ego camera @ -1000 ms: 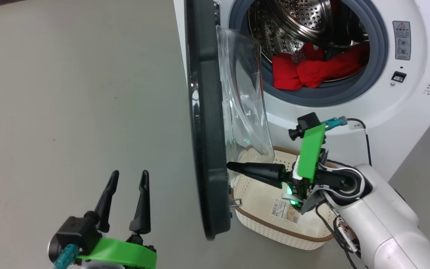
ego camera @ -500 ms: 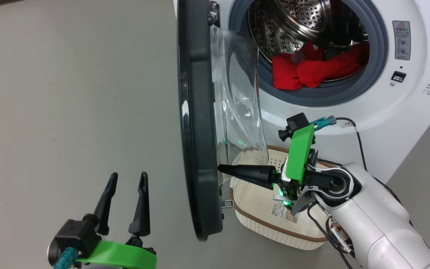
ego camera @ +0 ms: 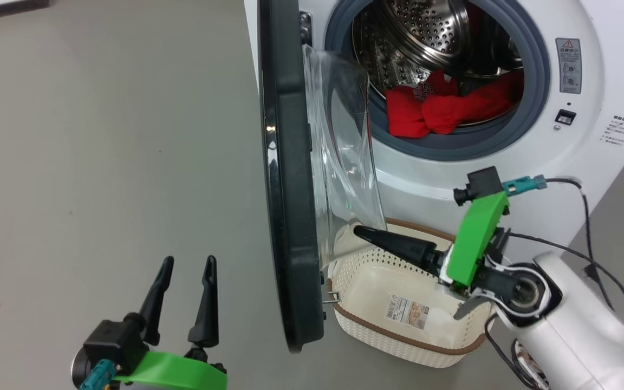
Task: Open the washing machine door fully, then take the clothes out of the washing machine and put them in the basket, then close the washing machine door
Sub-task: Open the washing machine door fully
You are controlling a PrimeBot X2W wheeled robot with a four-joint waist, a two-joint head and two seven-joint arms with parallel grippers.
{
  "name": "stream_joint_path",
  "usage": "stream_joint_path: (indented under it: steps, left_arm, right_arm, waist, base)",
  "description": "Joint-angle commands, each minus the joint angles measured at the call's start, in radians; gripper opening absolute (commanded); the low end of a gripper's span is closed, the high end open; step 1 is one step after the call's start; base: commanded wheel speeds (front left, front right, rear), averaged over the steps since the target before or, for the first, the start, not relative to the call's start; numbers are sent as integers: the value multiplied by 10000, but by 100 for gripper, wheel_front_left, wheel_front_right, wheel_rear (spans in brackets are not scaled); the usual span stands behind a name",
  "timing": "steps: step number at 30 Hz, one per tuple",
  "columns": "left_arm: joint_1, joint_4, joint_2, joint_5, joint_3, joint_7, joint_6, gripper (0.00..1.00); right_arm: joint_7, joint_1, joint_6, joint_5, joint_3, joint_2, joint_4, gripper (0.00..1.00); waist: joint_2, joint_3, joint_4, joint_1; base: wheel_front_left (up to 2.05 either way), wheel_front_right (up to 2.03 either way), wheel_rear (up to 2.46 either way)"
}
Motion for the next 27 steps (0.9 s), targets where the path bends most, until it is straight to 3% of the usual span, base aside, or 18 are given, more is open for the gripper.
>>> stream_joint_path:
  steps: [1, 5, 10, 14, 17, 21, 27]
  left_arm:
    - [-185, -178, 106, 17, 352, -48, -60, 100]
    - [-204, -128, 106, 54, 366, -48, -105, 100]
    - [-215, -69, 106, 86, 348, -48, -144, 100]
    - [-235, -25, 106, 105, 313, -48, -140, 100]
    - [-238, -12, 106, 219, 344, -48, -132, 100]
    - [-200, -43, 106, 335, 426, -48, -144, 100]
    - [-174, -319, 106, 462, 557, -48, -115, 100]
  right_arm:
    - [-425, 125, 75, -492, 129, -164, -590, 100]
    - [-1642, 577, 75, -1687, 522, -707, -1286, 100]
    - [-4296, 1160, 75, -3719, 1525, -1499, -1603, 100]
    - [-6694, 1341, 75, -5423, 2167, -1853, -828, 100]
    - [-8225, 1361, 75, -6679, 2168, -1753, 293, 100]
    - [-8702, 1342, 75, -8235, 970, -1127, 1417, 100]
    - [-8716, 2335, 75, -11112, -2038, 135, 525, 100]
  waist:
    - [0, -37, -27, 0]
    - [0, -75, -50, 0]
    - [0, -98, -65, 0]
    - [0, -125, -82, 0]
    - [0, -185, -111, 0]
    - [0, -218, -177, 0]
    - [0, -204, -217, 0]
  base:
    - [0, 0, 0]
    - [0, 0, 0]
    - [0, 0, 0]
    - [0, 0, 0]
    - [0, 0, 0]
    - [0, 0, 0]
    - [0, 0, 0]
